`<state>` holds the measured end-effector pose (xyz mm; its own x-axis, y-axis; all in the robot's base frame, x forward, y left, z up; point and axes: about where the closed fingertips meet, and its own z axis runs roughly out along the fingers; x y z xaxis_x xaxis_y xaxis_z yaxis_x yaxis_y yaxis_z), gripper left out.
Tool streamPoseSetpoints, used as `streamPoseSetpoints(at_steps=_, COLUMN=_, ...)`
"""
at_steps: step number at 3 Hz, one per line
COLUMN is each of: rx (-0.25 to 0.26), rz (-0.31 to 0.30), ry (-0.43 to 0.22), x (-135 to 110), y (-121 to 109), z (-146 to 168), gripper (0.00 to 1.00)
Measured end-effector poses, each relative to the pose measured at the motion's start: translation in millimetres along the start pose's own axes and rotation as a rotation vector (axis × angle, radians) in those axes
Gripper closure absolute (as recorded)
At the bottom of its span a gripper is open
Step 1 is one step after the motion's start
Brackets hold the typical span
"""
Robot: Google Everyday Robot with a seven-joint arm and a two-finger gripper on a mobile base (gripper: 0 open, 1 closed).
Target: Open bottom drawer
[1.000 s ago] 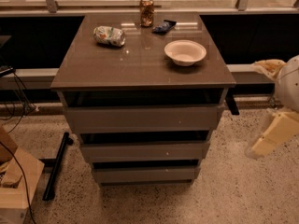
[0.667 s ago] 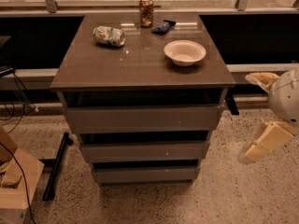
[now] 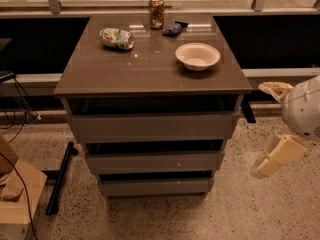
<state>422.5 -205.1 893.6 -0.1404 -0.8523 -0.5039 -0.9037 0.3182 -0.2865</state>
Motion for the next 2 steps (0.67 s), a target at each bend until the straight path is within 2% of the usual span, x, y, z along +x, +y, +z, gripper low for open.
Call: streamPoseSetpoints(at_steps=2, rx=-0.006, rz=-0.037, ry=-0.069, x=20.9, y=12.7, z=60.6, gripper=0.0)
